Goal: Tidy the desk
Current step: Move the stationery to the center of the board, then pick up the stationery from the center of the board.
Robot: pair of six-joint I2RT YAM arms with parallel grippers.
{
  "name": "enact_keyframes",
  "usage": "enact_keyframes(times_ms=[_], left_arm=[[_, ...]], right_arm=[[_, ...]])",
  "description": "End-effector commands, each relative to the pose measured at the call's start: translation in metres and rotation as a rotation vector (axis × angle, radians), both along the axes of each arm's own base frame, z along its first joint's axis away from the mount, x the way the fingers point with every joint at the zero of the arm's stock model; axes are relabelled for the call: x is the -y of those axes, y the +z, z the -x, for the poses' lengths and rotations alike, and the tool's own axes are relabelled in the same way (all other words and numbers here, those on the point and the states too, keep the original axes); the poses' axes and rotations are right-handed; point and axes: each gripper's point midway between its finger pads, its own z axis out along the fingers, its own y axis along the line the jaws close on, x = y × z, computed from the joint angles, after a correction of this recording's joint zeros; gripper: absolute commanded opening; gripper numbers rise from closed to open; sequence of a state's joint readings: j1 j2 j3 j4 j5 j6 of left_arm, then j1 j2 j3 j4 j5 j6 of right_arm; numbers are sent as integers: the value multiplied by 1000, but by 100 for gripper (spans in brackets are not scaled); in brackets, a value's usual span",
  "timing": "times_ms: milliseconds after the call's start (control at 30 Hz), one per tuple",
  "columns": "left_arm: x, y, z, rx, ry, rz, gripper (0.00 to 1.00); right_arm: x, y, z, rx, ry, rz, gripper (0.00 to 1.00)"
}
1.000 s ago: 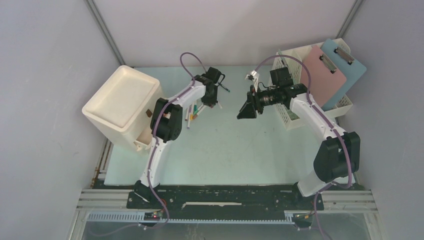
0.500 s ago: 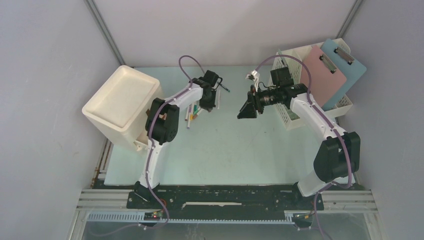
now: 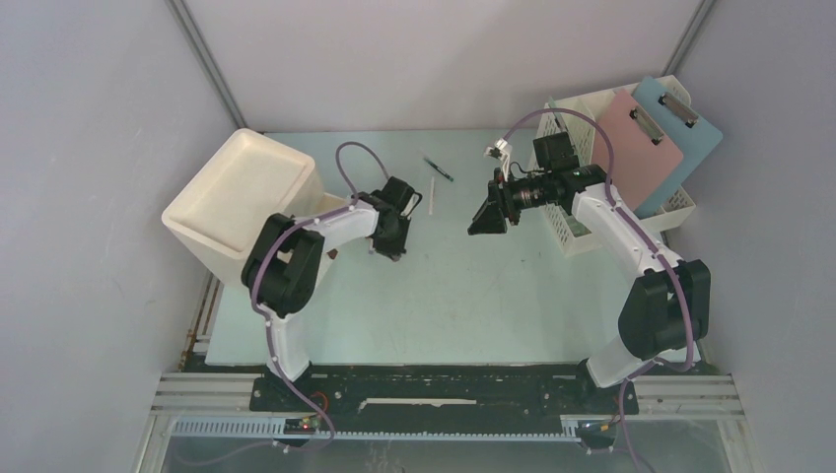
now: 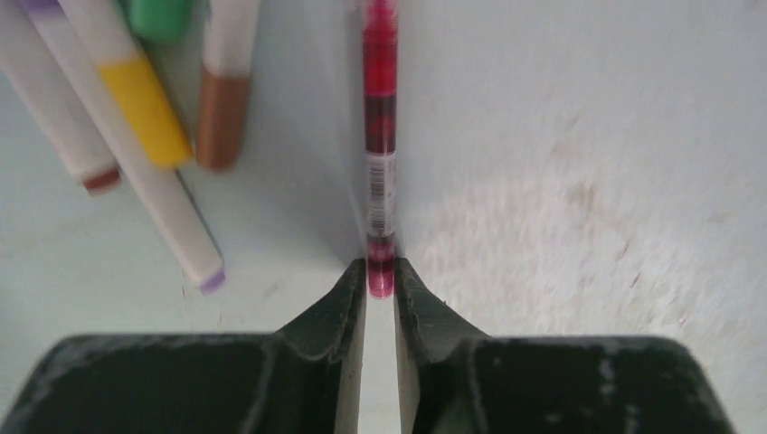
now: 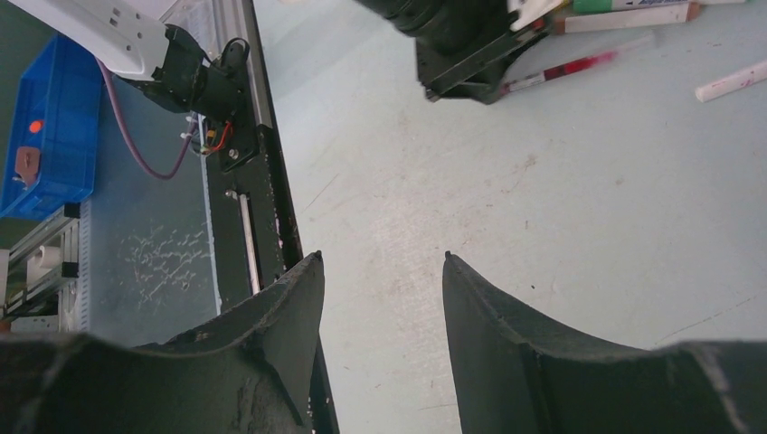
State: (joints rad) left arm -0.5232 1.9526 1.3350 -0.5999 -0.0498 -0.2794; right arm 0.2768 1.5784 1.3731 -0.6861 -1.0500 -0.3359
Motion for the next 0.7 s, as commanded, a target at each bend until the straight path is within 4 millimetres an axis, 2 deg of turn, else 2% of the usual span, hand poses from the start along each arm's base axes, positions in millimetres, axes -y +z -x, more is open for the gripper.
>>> enact_keyframes(times_ms=[0,100,200,333,667], left_arm=[[-9,0,27,14,-24,-18,24],[-13,4,32,39,-22,-29,31],[-10,11,27,63,-26,-20,37],[-6,18,10,92,-37,-30,39],[4,19,-29,91,-73,-44,41]], right_arm=[[-2,6,5,28,24,-11,58],[-3,5,5,26,27,-9,58],[-4,4,6,26,29,-5,58],[-4,5,6,31,27,-2,58],[-3,5,6,32,24,-2,58]])
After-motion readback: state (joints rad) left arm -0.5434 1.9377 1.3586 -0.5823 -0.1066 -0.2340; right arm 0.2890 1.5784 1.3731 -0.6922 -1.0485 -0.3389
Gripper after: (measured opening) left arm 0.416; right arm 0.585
